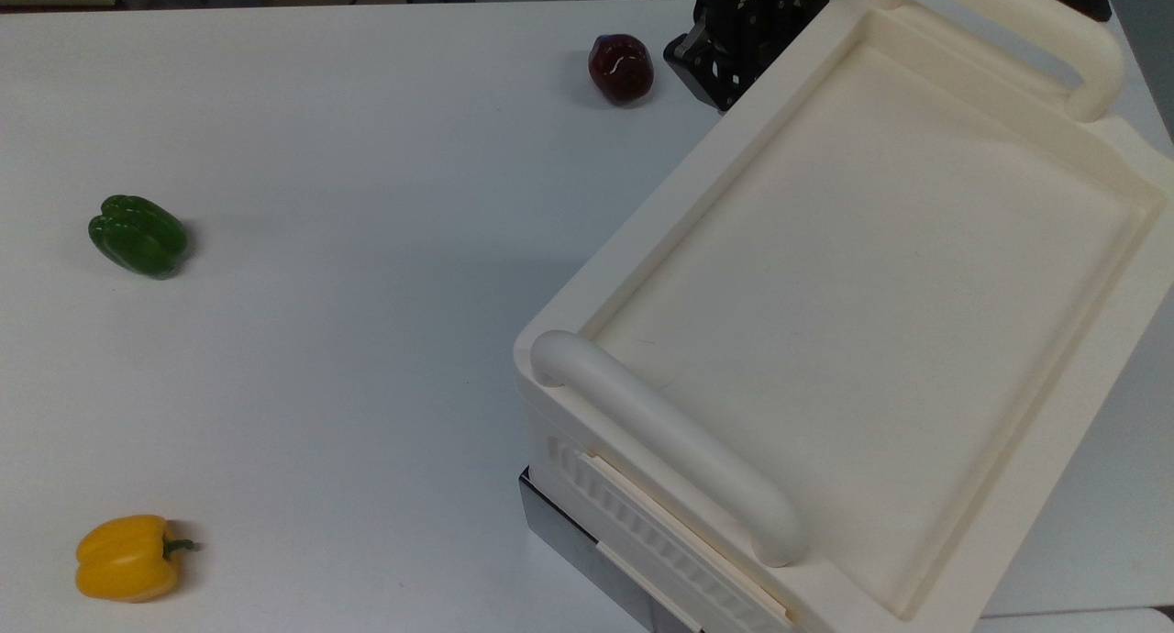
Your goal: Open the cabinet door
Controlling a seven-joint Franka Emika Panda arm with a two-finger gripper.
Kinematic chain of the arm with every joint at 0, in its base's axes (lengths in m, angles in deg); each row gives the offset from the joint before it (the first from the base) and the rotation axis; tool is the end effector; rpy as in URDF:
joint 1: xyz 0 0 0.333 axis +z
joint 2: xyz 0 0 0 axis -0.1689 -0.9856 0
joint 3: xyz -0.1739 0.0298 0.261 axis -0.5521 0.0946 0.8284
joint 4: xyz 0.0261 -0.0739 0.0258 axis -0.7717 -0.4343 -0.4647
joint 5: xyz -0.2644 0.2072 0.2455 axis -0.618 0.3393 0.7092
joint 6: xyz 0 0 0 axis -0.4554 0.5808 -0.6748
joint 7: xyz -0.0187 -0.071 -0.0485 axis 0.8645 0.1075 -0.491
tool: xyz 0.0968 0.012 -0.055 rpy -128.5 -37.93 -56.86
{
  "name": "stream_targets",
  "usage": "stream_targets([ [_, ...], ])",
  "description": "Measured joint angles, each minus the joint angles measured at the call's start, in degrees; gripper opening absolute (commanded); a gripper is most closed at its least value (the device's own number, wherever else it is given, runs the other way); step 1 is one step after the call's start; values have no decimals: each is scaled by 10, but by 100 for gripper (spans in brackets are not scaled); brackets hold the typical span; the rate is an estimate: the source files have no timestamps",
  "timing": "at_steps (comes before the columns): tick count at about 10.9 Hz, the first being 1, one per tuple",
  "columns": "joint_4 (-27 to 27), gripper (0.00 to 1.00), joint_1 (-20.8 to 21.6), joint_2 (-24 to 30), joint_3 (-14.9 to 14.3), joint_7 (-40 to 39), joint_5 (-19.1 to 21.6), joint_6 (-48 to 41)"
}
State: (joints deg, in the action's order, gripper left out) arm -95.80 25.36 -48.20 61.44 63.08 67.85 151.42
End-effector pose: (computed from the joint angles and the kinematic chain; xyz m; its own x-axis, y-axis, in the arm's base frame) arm 0.6525 0.2441 0.6106 0.6706 0.6101 0.4220 0.6360 -0.7657 0.0963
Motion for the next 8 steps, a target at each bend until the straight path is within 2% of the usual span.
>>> stream_targets([
  [8, 1, 0, -1, 1, 0, -1, 0, -8],
])
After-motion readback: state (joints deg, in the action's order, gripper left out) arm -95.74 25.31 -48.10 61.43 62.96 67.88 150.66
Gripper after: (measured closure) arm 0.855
